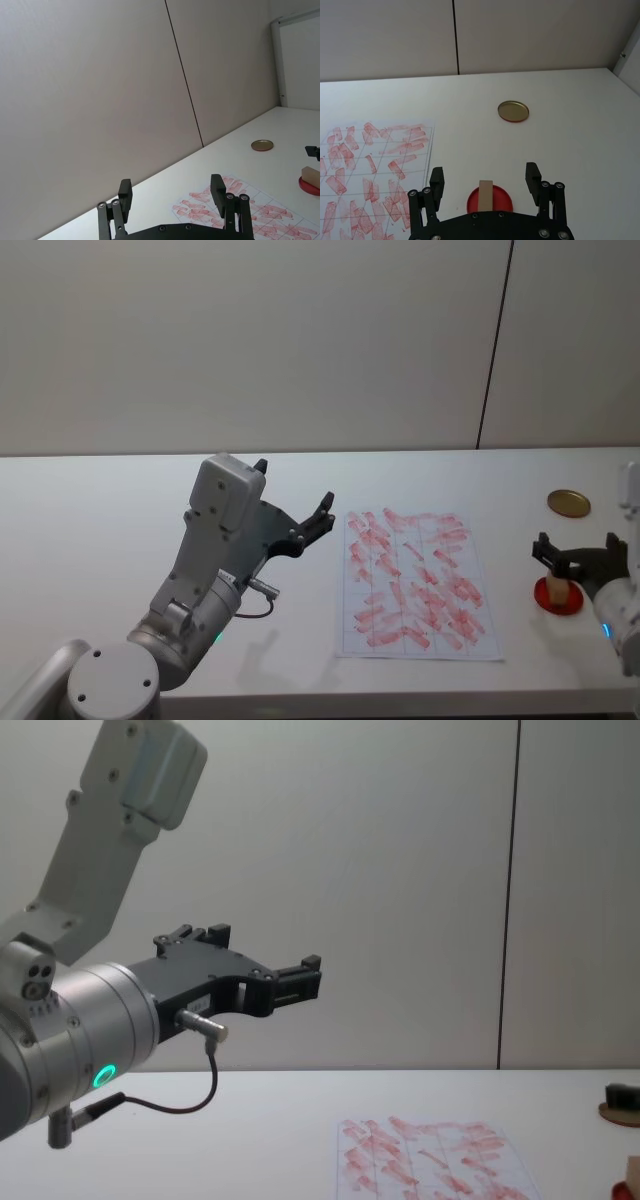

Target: Use the one hand to pick up the stamp and affix it onto the A4 paper.

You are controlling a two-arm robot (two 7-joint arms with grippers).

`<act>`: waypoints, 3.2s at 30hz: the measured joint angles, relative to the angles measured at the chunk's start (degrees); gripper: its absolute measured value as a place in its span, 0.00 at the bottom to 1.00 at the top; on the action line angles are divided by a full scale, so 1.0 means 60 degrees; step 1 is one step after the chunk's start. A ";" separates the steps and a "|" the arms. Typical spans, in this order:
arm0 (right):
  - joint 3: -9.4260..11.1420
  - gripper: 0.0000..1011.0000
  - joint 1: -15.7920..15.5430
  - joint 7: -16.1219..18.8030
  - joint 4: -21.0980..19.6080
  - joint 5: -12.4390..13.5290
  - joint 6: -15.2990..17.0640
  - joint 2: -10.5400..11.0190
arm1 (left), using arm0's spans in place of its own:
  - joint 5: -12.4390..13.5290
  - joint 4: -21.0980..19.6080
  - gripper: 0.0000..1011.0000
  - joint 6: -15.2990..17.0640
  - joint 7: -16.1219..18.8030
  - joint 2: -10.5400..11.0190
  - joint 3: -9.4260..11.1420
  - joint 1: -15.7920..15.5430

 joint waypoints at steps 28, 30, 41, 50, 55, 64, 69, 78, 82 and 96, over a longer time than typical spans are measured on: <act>-0.0056 0.90 0.0873 -0.0152 0.1979 -0.0318 0.0493 -0.0484 | 0.0000 0.0000 0.98 0.0000 0.0000 0.0000 0.0000 0.0000; -0.0055 0.86 0.0893 -0.0144 0.2047 -0.0344 0.0530 -0.0498 | 0.0000 0.0000 0.98 0.0000 0.0000 0.0000 0.0000 0.0000; -0.0033 0.56 0.0963 -0.0147 0.2327 -0.0434 0.0704 -0.0556 | 0.0000 0.0000 0.98 0.0000 0.0000 0.0000 0.0000 0.0000; 0.0012 0.27 0.1036 -0.0154 0.2578 -0.0483 0.0728 -0.0593 | -0.0001 0.0000 0.98 0.0000 0.0000 0.0000 0.0000 0.0000; 0.0041 0.22 0.1086 -0.0151 0.2723 -0.0490 0.0668 -0.0617 | 0.0000 0.0000 0.98 0.0000 0.0000 0.0000 0.0000 0.0000; 0.0113 0.22 0.1173 -0.0180 0.2932 -0.0425 0.0560 -0.0664 | 0.0000 0.0000 0.98 0.0000 0.0000 0.0000 0.0000 0.0000; 0.0156 0.22 0.1209 -0.0209 0.3008 -0.0332 0.0528 -0.0683 | -0.0001 0.0000 0.98 0.0000 0.0000 0.0000 0.0000 0.0000; 0.0250 0.22 0.1238 -0.0220 0.2959 -0.0158 0.0470 -0.0709 | 0.0000 0.0000 0.98 0.0000 0.0000 0.0000 0.0000 0.0000; 0.0285 0.22 0.1221 -0.0210 0.2682 -0.0104 0.0426 -0.0711 | 0.0000 0.0000 0.98 0.0000 0.0000 0.0000 0.0000 0.0000; 0.0343 0.22 0.1137 -0.0192 0.0713 0.0139 0.0834 -0.0763 | 0.0000 0.0000 0.98 0.0000 0.0000 0.0000 0.0000 0.0000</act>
